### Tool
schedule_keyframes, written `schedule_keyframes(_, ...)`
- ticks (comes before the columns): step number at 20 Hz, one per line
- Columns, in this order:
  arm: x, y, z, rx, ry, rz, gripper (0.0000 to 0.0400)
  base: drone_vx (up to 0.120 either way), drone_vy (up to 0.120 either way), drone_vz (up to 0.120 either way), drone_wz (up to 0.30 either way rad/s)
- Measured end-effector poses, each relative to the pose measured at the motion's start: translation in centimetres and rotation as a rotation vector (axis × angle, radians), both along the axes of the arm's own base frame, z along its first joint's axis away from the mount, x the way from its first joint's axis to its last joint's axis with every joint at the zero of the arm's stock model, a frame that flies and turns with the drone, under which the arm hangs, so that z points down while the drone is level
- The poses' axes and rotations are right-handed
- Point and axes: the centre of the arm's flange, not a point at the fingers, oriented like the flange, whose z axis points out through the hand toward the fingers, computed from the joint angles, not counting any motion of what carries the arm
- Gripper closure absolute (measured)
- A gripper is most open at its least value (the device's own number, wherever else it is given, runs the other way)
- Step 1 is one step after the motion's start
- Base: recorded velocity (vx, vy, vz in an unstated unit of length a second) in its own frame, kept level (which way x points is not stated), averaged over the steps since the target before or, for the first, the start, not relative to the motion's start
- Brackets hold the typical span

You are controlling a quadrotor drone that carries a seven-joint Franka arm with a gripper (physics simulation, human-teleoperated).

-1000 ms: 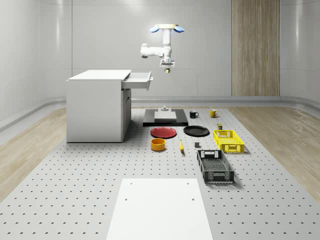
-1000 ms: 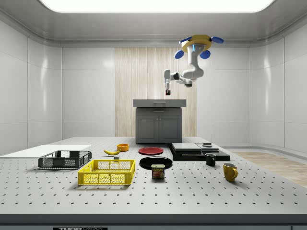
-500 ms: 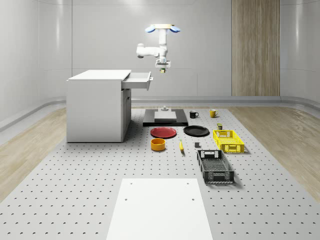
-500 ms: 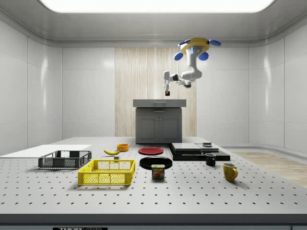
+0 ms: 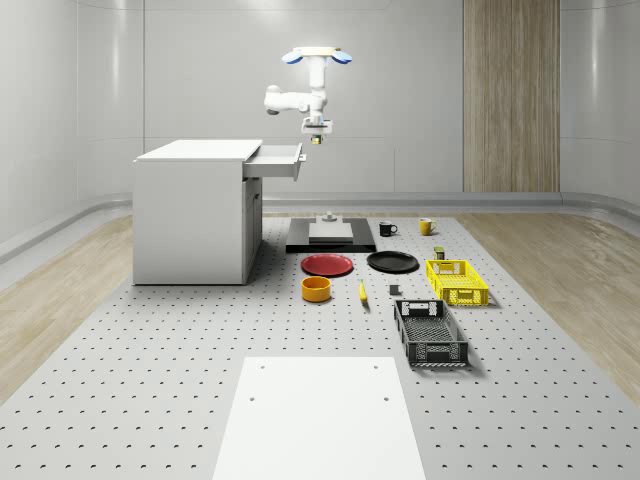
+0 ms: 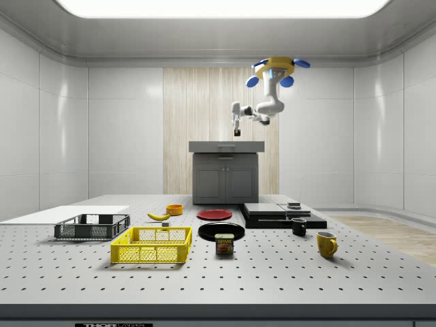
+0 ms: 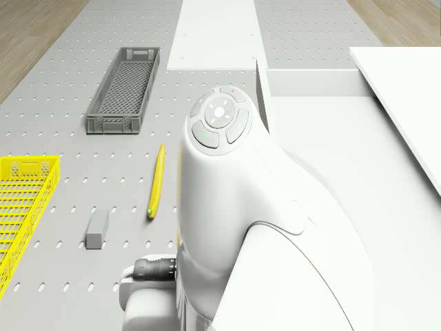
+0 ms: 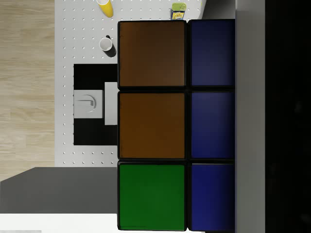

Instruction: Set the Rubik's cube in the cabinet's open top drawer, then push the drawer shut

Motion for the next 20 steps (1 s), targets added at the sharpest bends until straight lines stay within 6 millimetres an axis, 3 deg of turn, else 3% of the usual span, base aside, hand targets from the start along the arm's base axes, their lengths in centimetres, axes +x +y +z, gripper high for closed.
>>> schedule_keyframes(20,0.00,0.00,0.00,0.000,0.000,0.000,0.0075,0.000,-0.120,0.000,0.000)
